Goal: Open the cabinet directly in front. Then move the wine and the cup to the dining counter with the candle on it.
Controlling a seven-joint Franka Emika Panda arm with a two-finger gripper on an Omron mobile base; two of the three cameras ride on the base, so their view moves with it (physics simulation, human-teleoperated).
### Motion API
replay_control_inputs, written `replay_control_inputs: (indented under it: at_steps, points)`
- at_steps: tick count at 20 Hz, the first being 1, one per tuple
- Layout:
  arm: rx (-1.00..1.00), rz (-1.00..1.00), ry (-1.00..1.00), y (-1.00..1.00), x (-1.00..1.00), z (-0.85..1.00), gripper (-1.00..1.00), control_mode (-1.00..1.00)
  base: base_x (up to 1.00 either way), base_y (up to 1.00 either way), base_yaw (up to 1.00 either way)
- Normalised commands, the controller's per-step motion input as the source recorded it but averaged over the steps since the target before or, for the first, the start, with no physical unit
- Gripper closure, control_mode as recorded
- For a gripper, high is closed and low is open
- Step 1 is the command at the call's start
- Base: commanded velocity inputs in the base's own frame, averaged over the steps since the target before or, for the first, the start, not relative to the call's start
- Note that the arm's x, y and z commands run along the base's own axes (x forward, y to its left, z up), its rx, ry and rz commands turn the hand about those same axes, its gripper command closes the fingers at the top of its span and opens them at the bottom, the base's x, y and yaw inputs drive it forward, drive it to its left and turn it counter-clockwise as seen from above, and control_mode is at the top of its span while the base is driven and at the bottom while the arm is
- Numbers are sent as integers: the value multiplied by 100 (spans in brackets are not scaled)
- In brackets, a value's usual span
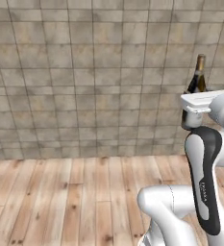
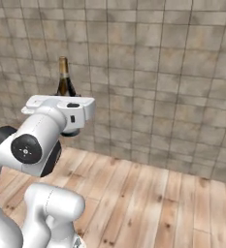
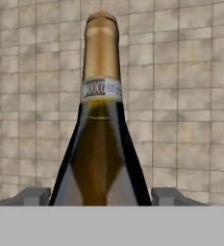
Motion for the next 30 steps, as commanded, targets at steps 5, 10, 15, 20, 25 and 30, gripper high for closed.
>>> replay_control_inputs:
  at_steps: [5, 10, 15, 20, 25, 30]
  points:
    - [0, 0, 0, 0, 0, 0, 100, 100, 100, -34, 40]
    - [0, 0, 0, 0, 0, 0, 100, 100, 99, -11, 71]
    - [0, 0, 0, 0, 0, 0, 100, 100, 88, -11, 77]
    - [0, 0, 0, 0, 0, 0, 100, 100, 84, -11, 77]
    - [0, 0, 0, 0, 0, 0, 100, 100, 87, -12, 75]
    - [0, 0, 0, 0, 0, 0, 100, 100, 96, -29, 67]
